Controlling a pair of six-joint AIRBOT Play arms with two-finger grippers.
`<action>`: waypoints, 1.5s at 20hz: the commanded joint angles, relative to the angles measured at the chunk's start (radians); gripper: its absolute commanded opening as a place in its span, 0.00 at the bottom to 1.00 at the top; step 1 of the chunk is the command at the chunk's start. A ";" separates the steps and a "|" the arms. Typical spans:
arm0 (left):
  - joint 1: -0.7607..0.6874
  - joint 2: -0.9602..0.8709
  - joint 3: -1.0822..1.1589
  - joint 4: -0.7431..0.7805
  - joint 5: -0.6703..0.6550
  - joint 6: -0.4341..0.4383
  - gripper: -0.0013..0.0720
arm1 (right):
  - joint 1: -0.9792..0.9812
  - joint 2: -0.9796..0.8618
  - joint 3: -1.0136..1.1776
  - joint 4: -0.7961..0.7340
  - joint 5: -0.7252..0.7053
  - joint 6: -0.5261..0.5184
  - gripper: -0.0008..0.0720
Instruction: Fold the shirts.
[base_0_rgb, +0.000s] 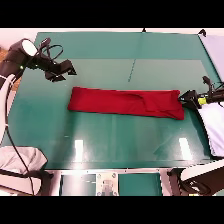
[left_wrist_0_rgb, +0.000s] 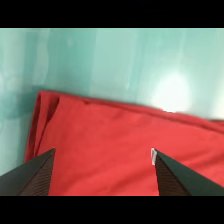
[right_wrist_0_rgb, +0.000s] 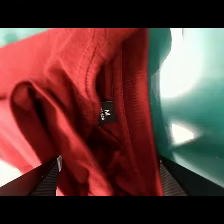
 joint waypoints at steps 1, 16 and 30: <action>0.003 0.000 0.003 -0.003 -0.035 0.018 0.94 | -0.003 -0.054 -0.001 0.030 0.013 -0.058 0.98; 0.003 -0.002 0.003 -0.003 -0.034 0.032 0.94 | -0.002 -0.065 0.159 0.036 0.207 -0.058 0.98; 0.003 -0.002 0.003 -0.003 -0.015 0.041 0.94 | 0.023 -0.100 0.156 -0.095 0.108 -0.031 0.98</action>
